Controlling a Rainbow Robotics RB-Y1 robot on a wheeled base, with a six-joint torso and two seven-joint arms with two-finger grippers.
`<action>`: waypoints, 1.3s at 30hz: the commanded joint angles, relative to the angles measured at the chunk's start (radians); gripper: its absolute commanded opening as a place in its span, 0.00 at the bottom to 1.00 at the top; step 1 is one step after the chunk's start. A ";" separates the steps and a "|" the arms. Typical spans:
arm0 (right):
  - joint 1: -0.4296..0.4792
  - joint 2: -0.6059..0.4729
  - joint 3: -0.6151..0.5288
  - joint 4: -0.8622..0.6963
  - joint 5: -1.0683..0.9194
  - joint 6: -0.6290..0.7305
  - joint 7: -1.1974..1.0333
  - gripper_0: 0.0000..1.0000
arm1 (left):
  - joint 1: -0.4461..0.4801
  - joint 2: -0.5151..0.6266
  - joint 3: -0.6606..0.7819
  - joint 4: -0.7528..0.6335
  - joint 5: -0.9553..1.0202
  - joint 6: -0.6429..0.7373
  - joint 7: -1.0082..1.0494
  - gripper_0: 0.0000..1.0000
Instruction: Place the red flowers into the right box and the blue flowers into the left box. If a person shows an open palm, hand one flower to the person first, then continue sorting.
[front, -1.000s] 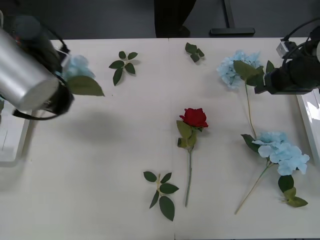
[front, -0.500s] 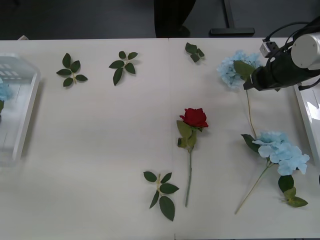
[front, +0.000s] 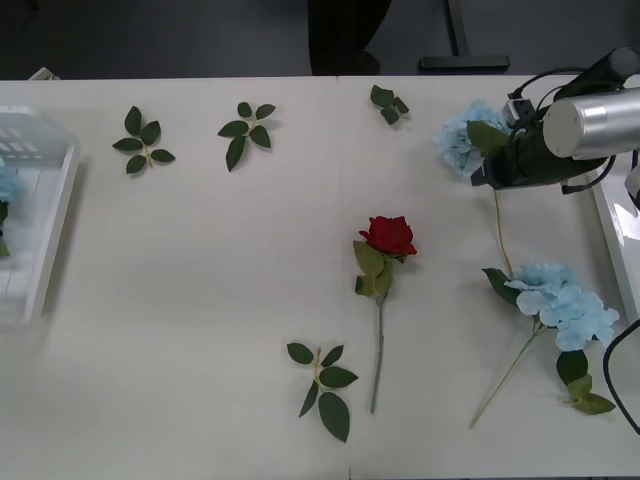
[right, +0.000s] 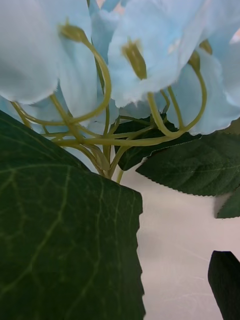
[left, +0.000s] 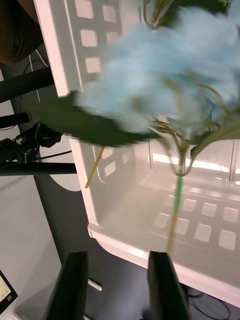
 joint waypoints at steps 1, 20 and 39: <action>-0.068 0.035 -0.005 0.040 0.030 -0.026 0.033 1.00 | 0.015 0.056 0.008 -0.005 0.016 -0.014 -0.008 1.00; -0.074 0.090 -0.005 0.109 0.087 -0.115 0.014 0.65 | 0.019 0.013 0.045 -0.282 0.654 -0.017 -0.019 1.00; -0.106 0.078 -0.072 0.131 0.066 -0.016 0.007 0.00 | 0.216 -0.249 -0.219 -0.313 0.936 -0.652 -0.384 1.00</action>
